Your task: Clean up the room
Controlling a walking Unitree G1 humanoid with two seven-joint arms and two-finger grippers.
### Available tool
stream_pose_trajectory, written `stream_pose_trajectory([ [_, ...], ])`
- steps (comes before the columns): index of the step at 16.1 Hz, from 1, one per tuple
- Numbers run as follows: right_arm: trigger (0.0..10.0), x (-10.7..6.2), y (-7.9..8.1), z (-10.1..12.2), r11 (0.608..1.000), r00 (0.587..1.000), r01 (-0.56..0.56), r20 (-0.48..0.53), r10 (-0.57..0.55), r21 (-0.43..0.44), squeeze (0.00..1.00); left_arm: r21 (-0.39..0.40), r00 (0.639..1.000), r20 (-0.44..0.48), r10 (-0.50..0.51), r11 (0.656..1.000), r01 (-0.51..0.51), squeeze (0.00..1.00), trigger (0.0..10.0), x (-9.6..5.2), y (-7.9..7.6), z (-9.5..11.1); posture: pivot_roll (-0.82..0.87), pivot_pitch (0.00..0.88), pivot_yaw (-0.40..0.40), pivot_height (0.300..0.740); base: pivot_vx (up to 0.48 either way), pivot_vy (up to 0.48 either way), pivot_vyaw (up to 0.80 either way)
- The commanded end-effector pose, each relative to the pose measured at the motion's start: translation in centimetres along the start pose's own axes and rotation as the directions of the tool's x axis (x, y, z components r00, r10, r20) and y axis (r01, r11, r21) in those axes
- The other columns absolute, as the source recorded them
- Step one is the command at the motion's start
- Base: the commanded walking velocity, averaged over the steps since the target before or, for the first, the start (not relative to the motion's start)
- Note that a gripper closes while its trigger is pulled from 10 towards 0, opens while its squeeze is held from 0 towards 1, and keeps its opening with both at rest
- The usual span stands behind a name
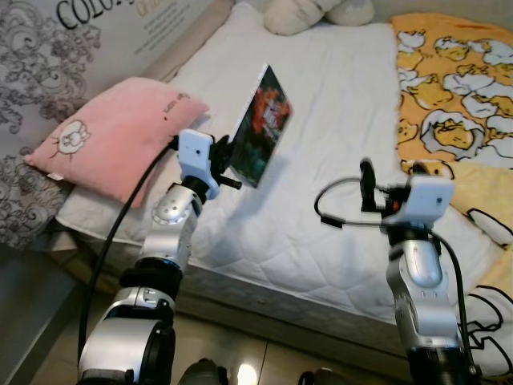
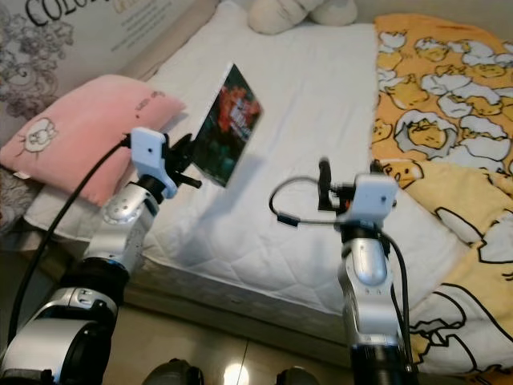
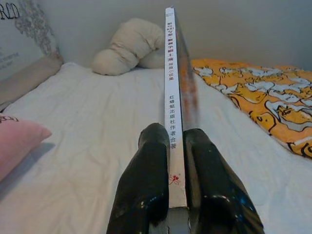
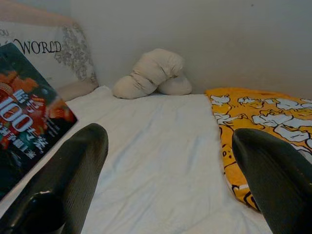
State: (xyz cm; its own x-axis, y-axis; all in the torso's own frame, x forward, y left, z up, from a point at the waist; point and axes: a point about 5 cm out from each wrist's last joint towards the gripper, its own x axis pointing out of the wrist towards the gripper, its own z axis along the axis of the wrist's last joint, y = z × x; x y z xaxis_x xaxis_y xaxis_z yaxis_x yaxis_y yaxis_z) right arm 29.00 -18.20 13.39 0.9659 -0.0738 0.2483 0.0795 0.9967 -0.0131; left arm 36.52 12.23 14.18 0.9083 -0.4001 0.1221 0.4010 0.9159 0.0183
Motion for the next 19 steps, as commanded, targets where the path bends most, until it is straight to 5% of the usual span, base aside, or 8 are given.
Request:
stream_pose_trajectory([
  [1, 10.0, -0.2, -0.2, -0.7, 1.000, 1.000, 0.003, -0.028, -0.003, -0.019, 0.00, 0.019, 0.999, 0.030, 0.014, 1.000, -0.015, 0.00, 10.0, 0.5, 0.3, 1.0, 0.02, 0.000, 0.035, 0.740, 0.000, 0.480, 0.00],
  [10, 10.0, -0.5, -0.3, -2.1, 1.000, 0.996, -0.015, -0.085, 0.013, -0.012, 0.00, 0.082, 0.998, -0.048, -0.043, 0.995, 0.047, 0.00, 10.0, 1.6, -1.1, 0.3, 0.00, 0.000, 0.041, 0.740, 0.000, 0.480, 0.00],
  [19, 10.0, -1.2, 0.3, -2.8, 0.999, 0.992, -0.032, -0.119, 0.029, -0.023, 0.00, 0.076, 0.998, -0.031, -0.048, 0.996, 0.051, 0.00, 10.0, 2.4, -2.5, 0.6, -0.02, 0.000, 0.049, 0.740, 0.089, 0.000, -0.08],
])
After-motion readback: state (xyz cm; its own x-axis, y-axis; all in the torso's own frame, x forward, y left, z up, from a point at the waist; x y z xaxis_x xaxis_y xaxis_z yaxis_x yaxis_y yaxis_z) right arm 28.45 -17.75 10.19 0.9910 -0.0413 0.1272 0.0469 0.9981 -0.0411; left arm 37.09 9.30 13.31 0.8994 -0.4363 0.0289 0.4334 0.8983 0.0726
